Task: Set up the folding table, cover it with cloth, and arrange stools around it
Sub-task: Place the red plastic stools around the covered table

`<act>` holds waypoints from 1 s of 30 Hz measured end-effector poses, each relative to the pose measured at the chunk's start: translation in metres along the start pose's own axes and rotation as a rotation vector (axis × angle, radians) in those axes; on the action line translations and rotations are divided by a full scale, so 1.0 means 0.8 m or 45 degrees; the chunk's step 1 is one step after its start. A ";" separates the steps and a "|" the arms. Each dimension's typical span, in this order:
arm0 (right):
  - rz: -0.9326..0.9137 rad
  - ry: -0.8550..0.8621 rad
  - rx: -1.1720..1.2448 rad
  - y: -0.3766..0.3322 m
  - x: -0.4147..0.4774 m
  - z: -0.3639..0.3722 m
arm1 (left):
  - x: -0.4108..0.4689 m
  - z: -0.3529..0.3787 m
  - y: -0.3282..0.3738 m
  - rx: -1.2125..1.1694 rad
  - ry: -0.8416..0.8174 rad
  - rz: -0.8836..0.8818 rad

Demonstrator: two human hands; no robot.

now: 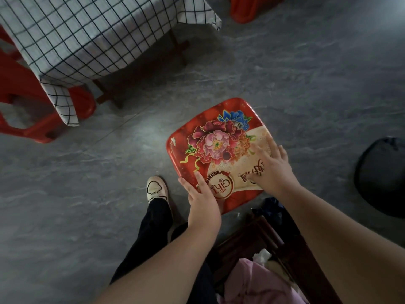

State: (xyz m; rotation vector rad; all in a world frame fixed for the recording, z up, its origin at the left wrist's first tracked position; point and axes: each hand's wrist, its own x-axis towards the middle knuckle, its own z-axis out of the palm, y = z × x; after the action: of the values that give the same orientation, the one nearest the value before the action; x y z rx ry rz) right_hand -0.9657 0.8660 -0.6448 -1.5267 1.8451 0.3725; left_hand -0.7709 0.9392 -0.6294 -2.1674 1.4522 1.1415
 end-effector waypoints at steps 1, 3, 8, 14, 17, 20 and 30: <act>0.015 -0.006 -0.010 -0.003 -0.001 0.000 | 0.000 0.001 -0.001 0.006 -0.008 0.001; 0.050 -0.013 -0.054 -0.010 -0.004 0.000 | 0.000 -0.002 -0.003 0.042 0.004 -0.003; 0.039 -0.047 -0.203 -0.052 -0.024 -0.016 | -0.002 -0.040 -0.027 0.157 -0.010 0.111; -0.093 0.014 -0.209 -0.138 -0.093 -0.073 | -0.032 -0.148 -0.071 0.215 0.048 0.224; -0.148 0.066 -0.178 -0.183 -0.150 -0.115 | -0.069 -0.216 -0.100 0.280 0.057 0.257; -0.195 0.099 -0.198 -0.223 -0.204 -0.151 | -0.111 -0.275 -0.127 0.282 0.106 0.278; -0.427 0.265 -0.181 -0.391 -0.384 -0.197 | -0.272 -0.452 -0.261 0.270 0.438 0.326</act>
State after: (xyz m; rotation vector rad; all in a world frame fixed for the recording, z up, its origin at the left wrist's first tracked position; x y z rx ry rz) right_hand -0.7057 0.9132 -0.2611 -1.9988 1.6998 0.1950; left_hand -0.4641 0.9485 -0.2727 -2.1460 1.9445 0.6633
